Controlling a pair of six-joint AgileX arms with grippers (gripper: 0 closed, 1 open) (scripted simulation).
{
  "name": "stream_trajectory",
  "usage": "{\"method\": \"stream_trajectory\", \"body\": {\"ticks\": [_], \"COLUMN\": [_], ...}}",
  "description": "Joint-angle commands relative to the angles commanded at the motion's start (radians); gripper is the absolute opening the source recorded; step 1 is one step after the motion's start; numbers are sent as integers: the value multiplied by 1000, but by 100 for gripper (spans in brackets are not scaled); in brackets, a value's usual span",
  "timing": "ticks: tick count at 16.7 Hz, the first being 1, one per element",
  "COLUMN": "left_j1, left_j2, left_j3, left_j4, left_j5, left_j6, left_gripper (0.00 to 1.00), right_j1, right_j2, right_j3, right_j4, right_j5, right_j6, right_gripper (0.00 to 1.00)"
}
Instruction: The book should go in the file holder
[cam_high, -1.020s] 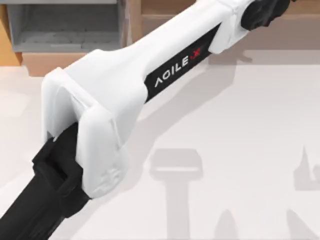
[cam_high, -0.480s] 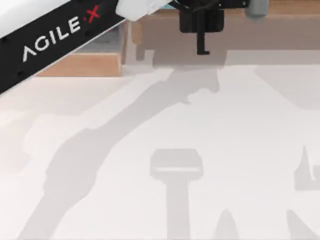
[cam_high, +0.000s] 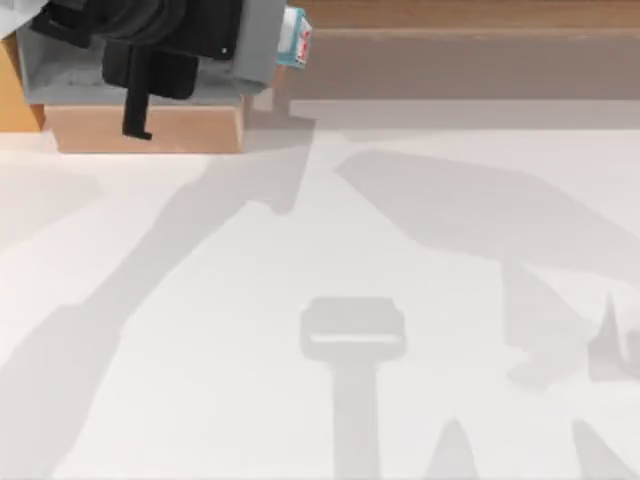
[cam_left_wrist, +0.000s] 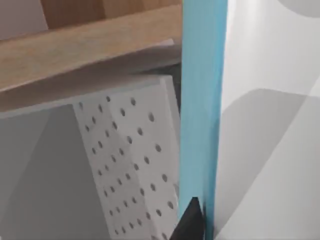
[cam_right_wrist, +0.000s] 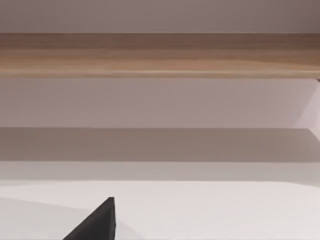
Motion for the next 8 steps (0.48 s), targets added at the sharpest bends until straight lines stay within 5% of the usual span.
{"method": "stream_trajectory", "body": {"ticks": [8], "left_j1": [252], "left_j2": [-257], "left_j3": [-428], "left_j4": [354], "left_j5": [65], "left_j6": [156], "left_gripper": [0], "right_j1": [0], "right_j2": [0], "right_j3": [0], "right_j4": [0], "right_j5": [0], "right_j6": [0], "right_gripper": [100]}}
